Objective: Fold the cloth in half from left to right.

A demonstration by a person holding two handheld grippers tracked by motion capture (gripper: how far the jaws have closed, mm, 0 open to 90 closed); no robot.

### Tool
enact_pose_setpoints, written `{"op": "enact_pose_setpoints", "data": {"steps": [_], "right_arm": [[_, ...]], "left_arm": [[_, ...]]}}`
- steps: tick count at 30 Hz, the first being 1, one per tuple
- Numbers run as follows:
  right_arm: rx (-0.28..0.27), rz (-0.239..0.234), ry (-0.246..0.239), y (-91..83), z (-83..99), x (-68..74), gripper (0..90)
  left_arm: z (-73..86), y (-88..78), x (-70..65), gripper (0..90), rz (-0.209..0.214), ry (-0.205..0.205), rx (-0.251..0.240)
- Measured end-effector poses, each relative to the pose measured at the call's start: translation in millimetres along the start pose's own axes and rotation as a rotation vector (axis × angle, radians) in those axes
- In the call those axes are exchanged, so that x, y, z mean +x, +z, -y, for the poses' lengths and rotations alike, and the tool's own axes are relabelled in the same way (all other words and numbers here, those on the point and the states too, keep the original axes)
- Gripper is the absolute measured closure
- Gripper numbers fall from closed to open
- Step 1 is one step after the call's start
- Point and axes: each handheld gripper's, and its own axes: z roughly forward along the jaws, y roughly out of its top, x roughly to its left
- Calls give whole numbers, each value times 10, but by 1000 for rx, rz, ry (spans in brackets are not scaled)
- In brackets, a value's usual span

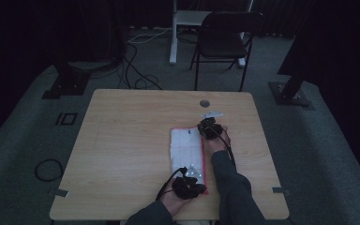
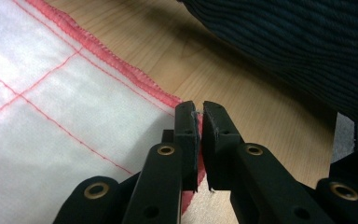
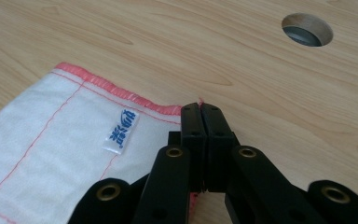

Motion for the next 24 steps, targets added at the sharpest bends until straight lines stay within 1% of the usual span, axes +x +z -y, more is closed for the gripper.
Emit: {"op": "enact_pose_setpoints", "data": {"steps": [3,4,5,6,8,10,12,14,16,19,22,24], "right_arm": [[21,9,-4,41,6,-21,890],[29,11,-2,55,14,-25,868],[36,17,2,66,25,-32,822],[38,30,11,70,36,-38,798],[37,32,30,62,62,-66,761],[34,33,41,44,85,-86,718],[33,35,47,26,104,-104,692],[30,33,54,4,121,-118,662],[24,21,63,-26,148,-114,644],[20,10,53,-64,201,-95,627],[18,8,53,-85,245,-102,618],[20,8,59,-99,264,-113,612]], "left_arm": [[3,-10,4,829,1,-5,-12],[2,-17,5,821,1,-7,-18],[-1,-30,9,808,-1,-6,-20],[-1,-30,9,795,-1,-6,-20],[-14,-70,35,770,-5,-12,-44],[-24,-101,63,761,-12,-19,-54],[-31,-129,92,751,-20,-26,-69],[-35,-160,130,747,-28,-25,-81],[-40,-193,179,744,-42,-28,-86],[-45,-253,254,744,-63,-36,-100],[-44,-320,330,741,-86,-42,-119],[-39,-360,384,741,-112,-42,-134]]}}
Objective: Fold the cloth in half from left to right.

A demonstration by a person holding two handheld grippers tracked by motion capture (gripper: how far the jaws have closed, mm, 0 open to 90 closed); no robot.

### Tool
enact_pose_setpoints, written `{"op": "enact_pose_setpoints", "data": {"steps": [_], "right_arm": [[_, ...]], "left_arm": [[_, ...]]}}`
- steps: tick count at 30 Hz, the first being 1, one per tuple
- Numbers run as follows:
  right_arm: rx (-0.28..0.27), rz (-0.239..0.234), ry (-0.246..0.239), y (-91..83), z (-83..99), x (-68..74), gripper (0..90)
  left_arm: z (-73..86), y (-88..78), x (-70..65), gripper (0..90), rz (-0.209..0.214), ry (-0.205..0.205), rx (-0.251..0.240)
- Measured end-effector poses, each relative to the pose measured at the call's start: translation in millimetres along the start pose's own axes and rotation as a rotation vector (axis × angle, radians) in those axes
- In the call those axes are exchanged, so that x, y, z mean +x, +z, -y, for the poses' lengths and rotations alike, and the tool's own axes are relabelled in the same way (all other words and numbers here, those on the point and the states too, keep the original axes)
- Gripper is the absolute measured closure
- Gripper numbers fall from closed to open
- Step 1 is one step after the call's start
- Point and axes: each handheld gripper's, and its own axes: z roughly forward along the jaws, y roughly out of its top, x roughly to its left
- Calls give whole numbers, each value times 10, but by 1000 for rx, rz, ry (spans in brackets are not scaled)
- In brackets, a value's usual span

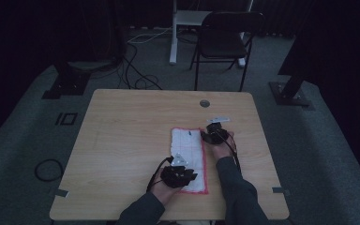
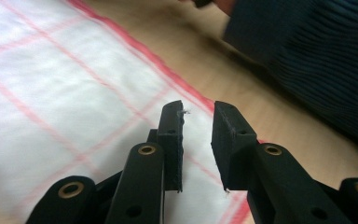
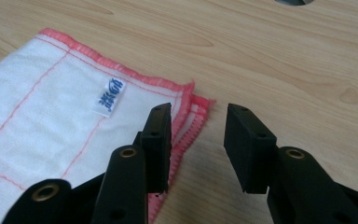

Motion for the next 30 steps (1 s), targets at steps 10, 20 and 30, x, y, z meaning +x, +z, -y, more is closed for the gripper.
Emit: {"op": "enact_pose_setpoints", "data": {"steps": [10,20,30], "right_arm": [[-24,-25,4,-102,-6,5,596],[-26,-35,-1,-110,6,28,594],[-26,-37,-3,-116,22,18,590]], "left_arm": [[-15,-145,277,734,-89,-21,-36],[-22,-249,490,727,-159,-30,-68],[-51,-326,670,726,-205,-42,-90]]}}
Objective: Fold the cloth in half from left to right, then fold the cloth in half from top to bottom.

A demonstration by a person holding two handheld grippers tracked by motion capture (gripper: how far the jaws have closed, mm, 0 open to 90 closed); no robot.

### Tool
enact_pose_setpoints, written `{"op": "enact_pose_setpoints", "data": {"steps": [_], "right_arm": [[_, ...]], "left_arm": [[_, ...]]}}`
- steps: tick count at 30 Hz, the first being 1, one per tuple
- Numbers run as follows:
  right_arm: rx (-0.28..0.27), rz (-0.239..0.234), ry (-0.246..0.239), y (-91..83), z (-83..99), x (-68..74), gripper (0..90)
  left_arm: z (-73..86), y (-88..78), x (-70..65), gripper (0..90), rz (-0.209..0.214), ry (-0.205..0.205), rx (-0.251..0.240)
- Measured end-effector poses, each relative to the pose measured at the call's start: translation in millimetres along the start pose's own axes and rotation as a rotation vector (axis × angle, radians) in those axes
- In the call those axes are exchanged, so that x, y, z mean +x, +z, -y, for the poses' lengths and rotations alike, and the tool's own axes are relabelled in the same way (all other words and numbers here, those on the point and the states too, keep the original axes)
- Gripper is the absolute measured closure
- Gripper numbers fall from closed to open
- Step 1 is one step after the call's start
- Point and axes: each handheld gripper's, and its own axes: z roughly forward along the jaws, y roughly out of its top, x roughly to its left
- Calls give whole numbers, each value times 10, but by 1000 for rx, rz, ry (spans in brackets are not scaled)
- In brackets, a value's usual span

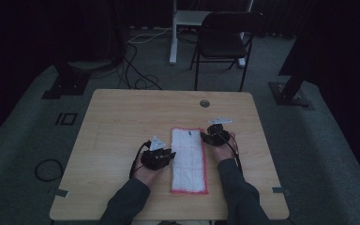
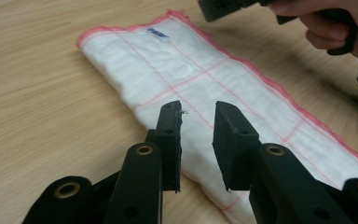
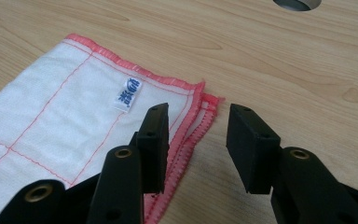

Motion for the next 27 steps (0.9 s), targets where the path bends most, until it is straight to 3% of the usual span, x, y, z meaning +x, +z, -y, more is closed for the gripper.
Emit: {"op": "enact_pose_setpoints", "data": {"steps": [4,14,21,27], "right_arm": [[3,-4,3,3,10,-1,587],[3,-7,14,15,-16,-8,582],[4,-12,9,31,-29,11,581],[11,-13,23,63,-16,9,575]], "left_arm": [[-12,45,102,718,-32,8,14],[-116,147,400,688,-98,-41,20],[-172,235,453,654,-82,-62,-12],[-230,380,442,624,-87,-80,-10]]}}
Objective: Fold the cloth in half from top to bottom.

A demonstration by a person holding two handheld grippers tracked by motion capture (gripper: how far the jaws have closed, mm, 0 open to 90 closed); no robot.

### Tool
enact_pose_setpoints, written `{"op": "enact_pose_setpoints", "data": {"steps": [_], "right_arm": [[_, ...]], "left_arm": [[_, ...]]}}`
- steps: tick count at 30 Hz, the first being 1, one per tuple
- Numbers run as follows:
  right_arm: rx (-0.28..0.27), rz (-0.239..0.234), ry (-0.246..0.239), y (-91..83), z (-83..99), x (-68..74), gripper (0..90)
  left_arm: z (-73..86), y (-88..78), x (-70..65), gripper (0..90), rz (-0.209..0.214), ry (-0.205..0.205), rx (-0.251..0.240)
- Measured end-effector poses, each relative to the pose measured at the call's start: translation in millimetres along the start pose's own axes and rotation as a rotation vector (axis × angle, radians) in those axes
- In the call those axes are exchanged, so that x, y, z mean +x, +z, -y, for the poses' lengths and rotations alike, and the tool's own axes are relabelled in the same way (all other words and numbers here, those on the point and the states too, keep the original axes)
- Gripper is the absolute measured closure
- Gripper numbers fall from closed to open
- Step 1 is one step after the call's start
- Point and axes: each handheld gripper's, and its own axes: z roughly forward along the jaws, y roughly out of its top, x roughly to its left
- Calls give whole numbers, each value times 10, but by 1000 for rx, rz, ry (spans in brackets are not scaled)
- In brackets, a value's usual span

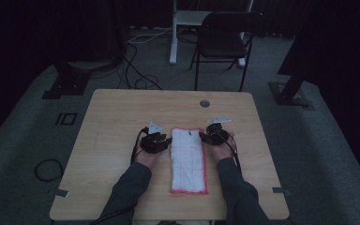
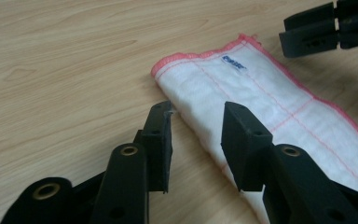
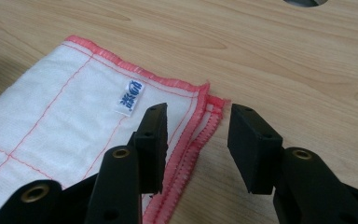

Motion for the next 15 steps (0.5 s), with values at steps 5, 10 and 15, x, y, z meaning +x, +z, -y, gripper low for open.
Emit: {"op": "enact_pose_setpoints", "data": {"steps": [5,10,15], "right_arm": [[8,0,11,39,5,9,572],[19,11,23,106,17,9,562],[33,24,33,165,34,0,551]], "left_arm": [[-39,115,-27,610,-13,-12,18],[-42,231,-35,588,-28,-37,55],[-25,313,-15,574,-52,-58,83]]}}
